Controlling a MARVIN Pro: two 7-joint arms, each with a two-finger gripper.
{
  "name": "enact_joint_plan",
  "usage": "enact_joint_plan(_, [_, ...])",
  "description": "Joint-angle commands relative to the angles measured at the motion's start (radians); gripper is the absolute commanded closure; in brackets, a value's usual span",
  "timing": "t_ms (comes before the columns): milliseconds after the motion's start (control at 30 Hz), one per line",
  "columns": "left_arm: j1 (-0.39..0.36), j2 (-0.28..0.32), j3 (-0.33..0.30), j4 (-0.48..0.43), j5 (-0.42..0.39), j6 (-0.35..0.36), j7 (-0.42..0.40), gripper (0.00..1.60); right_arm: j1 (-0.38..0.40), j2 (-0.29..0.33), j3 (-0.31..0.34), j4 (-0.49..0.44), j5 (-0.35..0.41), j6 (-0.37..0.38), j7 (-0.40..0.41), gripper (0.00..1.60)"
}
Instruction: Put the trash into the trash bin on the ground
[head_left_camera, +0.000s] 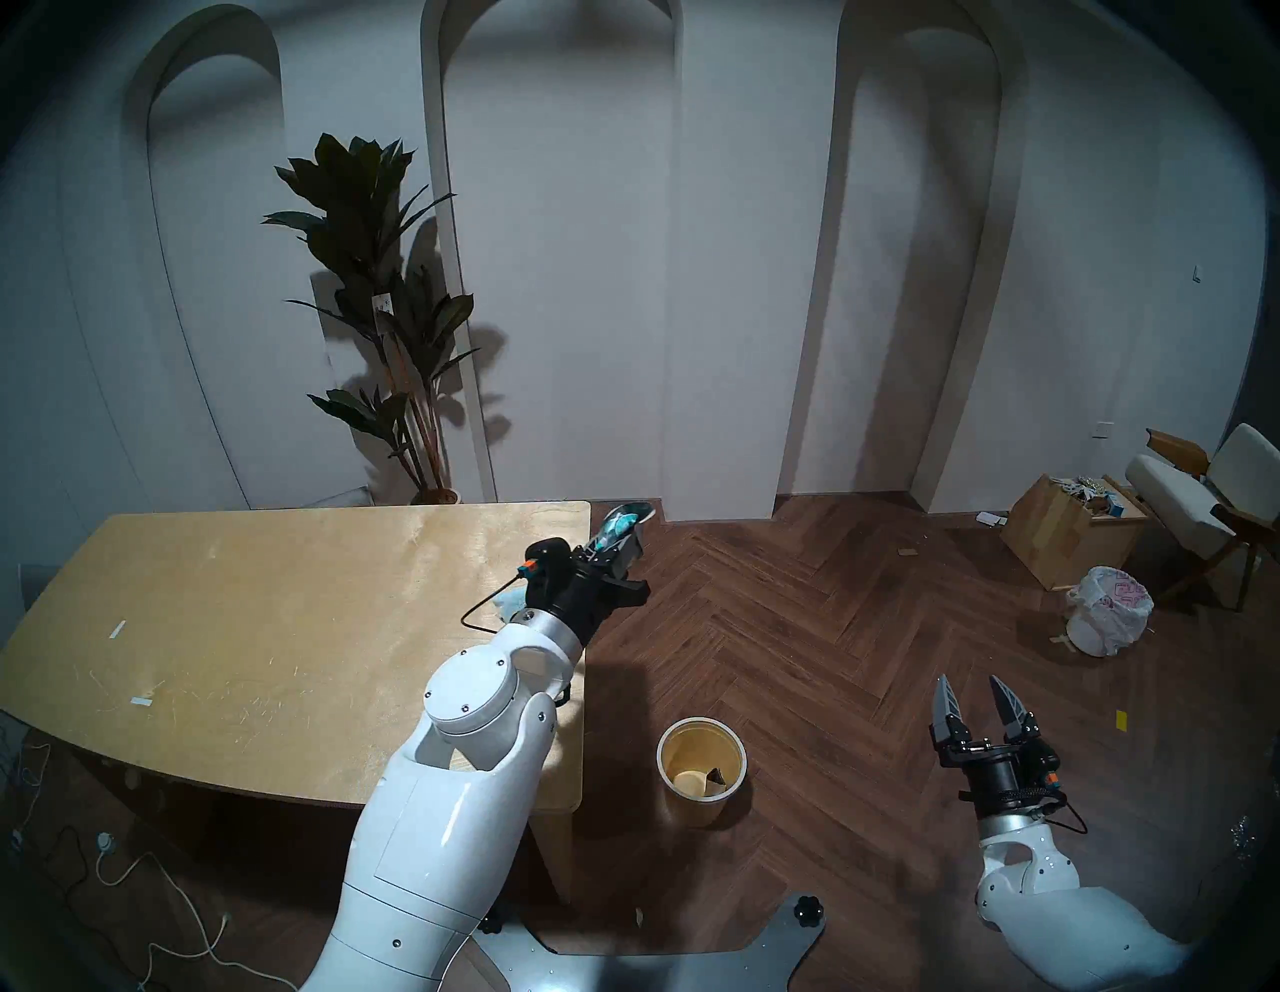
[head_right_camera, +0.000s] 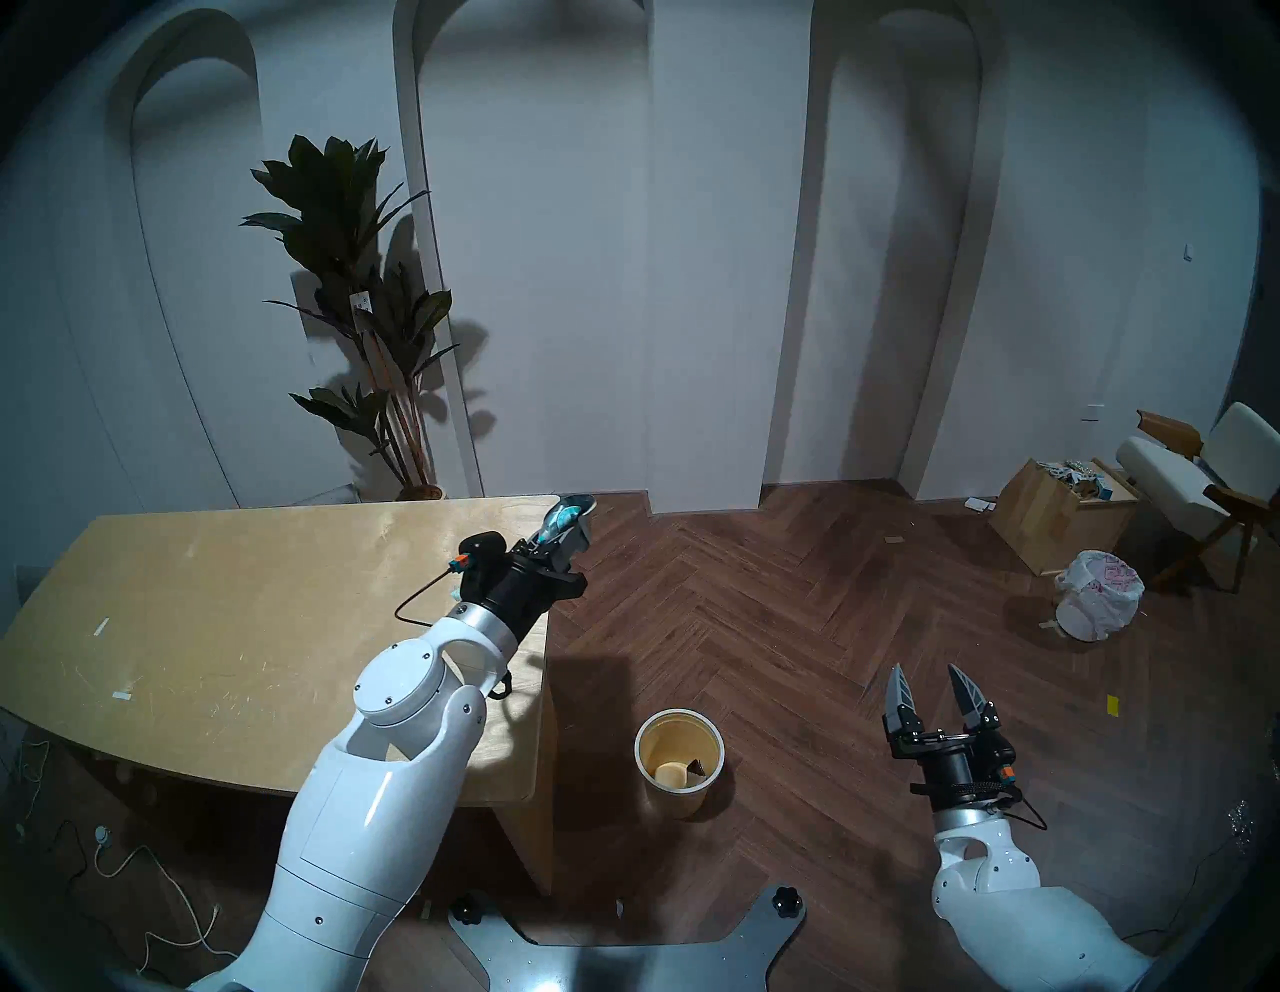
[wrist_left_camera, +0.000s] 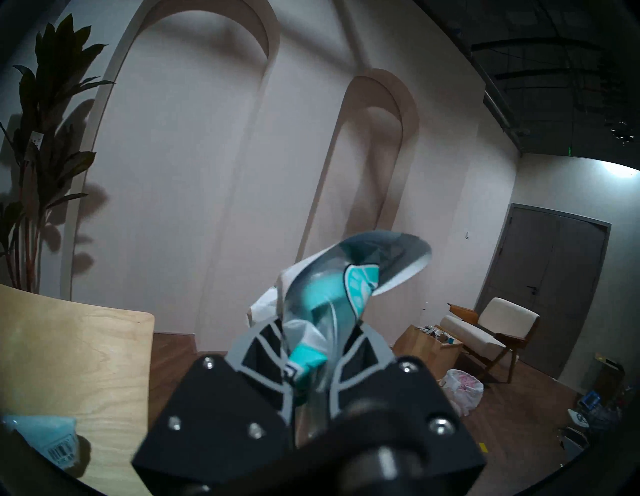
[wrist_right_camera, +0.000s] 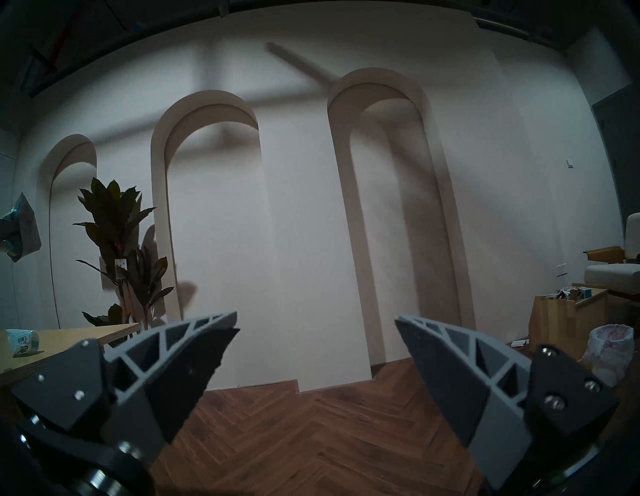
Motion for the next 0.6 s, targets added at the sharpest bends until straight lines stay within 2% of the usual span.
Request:
enact_joint_plan(0, [-0.053, -0.053, 0.053, 0.02, 0.004, 0.008, 0.003, 1.6, -0.08, 0.046, 0.038, -0.061, 0.02, -0.01, -0.013, 0.0])
enact_joint_plan(333, [-0.125, -0.099, 0.129, 0.11, 0.01, 0.026, 0.014, 1.6, -0.155, 0.072, 0.071, -0.124, 0.048, -0.01, -0.039, 0.0])
enact_joint_plan(567, [-0.181, -0.127, 0.152, 0.178, 0.021, 0.043, 0.037, 1.6, -0.203, 0.087, 0.09, -0.17, 0.065, -0.01, -0.055, 0.0])
